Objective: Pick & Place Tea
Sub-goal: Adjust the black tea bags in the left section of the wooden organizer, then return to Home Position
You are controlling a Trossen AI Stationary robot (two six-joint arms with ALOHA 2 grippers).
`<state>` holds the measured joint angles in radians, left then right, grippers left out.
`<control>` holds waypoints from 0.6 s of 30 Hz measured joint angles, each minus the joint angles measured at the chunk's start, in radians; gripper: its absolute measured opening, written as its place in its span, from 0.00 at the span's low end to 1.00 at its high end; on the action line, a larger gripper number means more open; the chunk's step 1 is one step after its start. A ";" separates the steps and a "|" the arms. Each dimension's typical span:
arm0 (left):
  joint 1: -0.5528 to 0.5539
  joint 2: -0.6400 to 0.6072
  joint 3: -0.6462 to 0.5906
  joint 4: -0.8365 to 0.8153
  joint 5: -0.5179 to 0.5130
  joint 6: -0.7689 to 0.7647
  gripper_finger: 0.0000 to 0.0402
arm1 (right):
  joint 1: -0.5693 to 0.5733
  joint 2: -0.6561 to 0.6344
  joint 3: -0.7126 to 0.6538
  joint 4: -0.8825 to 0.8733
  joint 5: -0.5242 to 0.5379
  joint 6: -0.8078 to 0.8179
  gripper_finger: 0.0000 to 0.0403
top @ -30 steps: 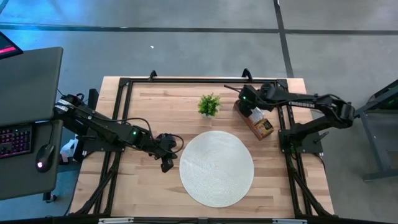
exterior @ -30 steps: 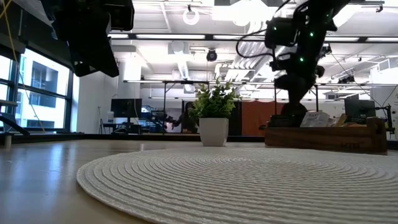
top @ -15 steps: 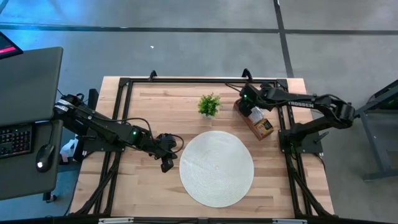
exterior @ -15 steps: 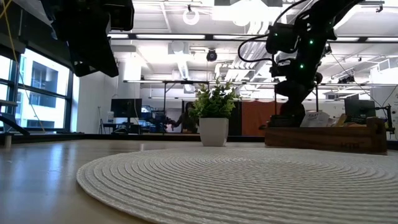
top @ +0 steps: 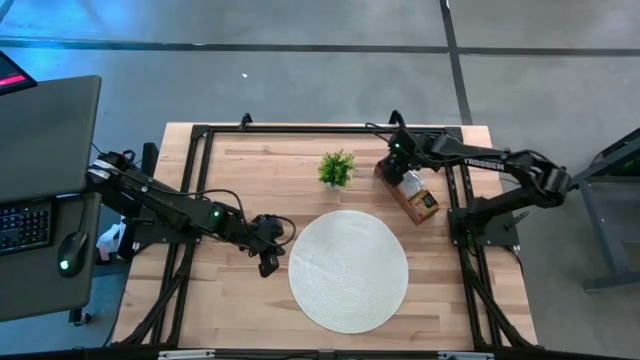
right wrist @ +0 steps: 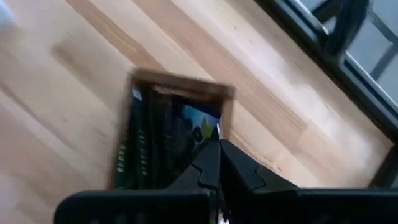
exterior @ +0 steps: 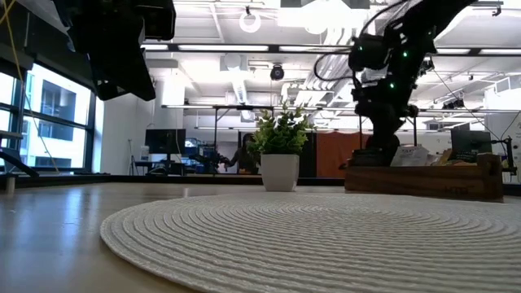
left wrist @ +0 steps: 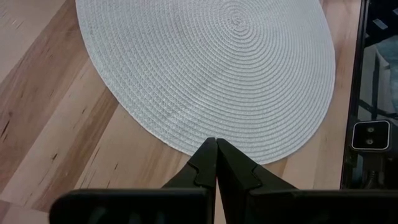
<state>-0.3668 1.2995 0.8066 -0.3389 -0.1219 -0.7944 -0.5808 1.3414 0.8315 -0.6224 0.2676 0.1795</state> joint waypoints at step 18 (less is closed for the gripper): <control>0.003 0.000 0.000 0.000 -0.004 0.001 0.01 | -0.002 -0.026 0.040 0.071 -0.049 -0.037 0.28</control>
<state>-0.3637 1.2995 0.8066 -0.3389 -0.1257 -0.7931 -0.5826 1.3159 0.8717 -0.5513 0.2190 0.1421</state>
